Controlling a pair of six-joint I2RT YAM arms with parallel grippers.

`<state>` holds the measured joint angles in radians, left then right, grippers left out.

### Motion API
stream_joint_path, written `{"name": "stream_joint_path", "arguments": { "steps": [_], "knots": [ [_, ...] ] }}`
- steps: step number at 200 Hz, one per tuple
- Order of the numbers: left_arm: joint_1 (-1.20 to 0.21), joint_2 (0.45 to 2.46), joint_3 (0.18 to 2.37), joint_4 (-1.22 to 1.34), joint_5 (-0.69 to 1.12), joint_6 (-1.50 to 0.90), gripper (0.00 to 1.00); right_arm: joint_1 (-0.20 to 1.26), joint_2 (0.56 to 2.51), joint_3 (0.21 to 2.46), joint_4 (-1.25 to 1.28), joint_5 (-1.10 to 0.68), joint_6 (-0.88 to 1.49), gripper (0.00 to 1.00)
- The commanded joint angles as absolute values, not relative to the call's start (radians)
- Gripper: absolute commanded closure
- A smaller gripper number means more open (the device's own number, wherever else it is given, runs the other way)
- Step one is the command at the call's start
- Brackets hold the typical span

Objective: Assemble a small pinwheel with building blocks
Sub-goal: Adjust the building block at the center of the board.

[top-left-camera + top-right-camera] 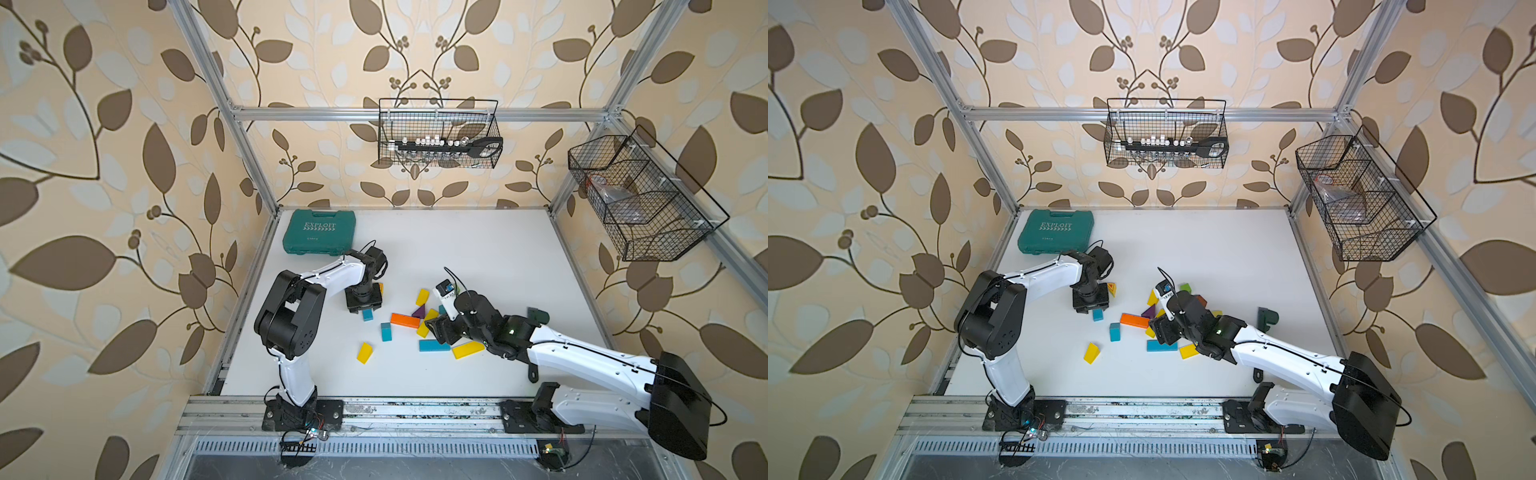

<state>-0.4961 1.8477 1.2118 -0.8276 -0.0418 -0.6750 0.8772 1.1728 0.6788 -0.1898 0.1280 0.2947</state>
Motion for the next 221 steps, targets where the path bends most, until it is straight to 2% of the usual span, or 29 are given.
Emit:
{"name": "stream_joint_path", "arguments": {
  "steps": [1, 33, 47, 103, 125, 147, 186, 221],
  "knots": [
    [-0.477, 1.871, 1.241, -0.81, -0.03, -0.619, 0.53, 0.883, 1.178, 0.676, -0.189, 0.146, 0.298, 0.22],
    [-0.46, 1.884, 1.233, -0.81, -0.026, -0.561, 0.71, 0.883, 1.177, 0.678, -0.192, 0.149, 0.292, 0.22],
    [-0.459, 1.875, 1.221, -0.81, -0.015, -0.53, 0.75, 0.883, 1.174, 0.677, -0.19, 0.148, 0.288, 0.22],
    [-0.456, 1.866, 1.21, -0.816, 0.028, -0.479, 0.76, 0.883, 1.192, 0.68, -0.168, 0.143, 0.284, 0.22],
    [-0.455, 1.889, 1.225, -0.834, 0.015, -0.475, 0.75, 0.882, 1.204, 0.684, -0.155, 0.123, 0.283, 0.22],
    [-0.455, 1.889, 1.227, -0.836, 0.021, -0.472, 0.63, 0.883, 1.214, 0.684, -0.148, 0.105, 0.26, 0.22],
    [-0.455, 1.837, 1.245, -0.867, 0.001, -0.482, 0.49, 0.887, 1.274, 0.7, -0.105, -0.007, 0.152, 0.22],
    [-0.456, 1.701, 1.225, -0.924, -0.019, -0.576, 0.47, 0.905, 1.437, 0.79, -0.124, -0.046, 0.084, 0.28]
  ]
}}
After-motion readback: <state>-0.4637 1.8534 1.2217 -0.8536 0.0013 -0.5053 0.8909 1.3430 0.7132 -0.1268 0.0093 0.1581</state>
